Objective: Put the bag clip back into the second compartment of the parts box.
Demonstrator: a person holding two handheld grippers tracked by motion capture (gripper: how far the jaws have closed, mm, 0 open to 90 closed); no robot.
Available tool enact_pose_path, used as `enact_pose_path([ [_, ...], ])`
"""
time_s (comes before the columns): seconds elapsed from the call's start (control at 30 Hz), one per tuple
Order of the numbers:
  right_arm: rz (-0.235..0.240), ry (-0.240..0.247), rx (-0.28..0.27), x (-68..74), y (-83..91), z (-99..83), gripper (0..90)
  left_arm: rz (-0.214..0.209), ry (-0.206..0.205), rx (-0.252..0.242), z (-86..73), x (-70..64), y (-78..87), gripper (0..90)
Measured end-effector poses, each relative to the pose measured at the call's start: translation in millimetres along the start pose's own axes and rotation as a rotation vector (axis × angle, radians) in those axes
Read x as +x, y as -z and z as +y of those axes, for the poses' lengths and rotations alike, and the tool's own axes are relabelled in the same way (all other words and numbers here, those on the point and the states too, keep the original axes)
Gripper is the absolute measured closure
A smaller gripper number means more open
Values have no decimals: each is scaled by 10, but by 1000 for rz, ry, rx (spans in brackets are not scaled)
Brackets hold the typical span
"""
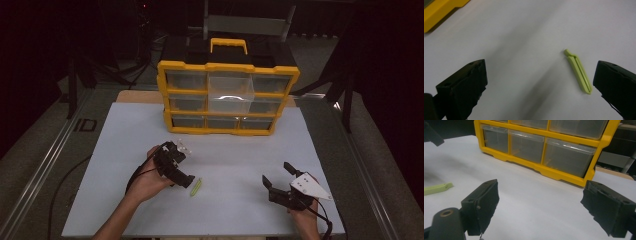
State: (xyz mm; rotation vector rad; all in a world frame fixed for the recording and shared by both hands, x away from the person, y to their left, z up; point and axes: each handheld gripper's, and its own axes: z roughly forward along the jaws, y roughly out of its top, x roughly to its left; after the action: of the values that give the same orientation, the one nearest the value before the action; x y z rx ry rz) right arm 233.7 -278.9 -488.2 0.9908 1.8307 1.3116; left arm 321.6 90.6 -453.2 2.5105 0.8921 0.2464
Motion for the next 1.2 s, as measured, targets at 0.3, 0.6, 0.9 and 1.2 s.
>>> enact_pose_path([
  [0.3,2,-7,-1,-6,1,-3,134,-24,-18,57,87,-78,-71,2],
  [0.6,6,-4,1,-2,-2,-5,135,-40,-53,117,160,-180,-168,2],
  [0.9,5,-6,0,-5,2,-3,136,-37,-111,197,236,-284,-257,2],
  [1.2,6,-8,-2,-14,3,-4,138,-20,-135,264,249,-376,-370,17],
])
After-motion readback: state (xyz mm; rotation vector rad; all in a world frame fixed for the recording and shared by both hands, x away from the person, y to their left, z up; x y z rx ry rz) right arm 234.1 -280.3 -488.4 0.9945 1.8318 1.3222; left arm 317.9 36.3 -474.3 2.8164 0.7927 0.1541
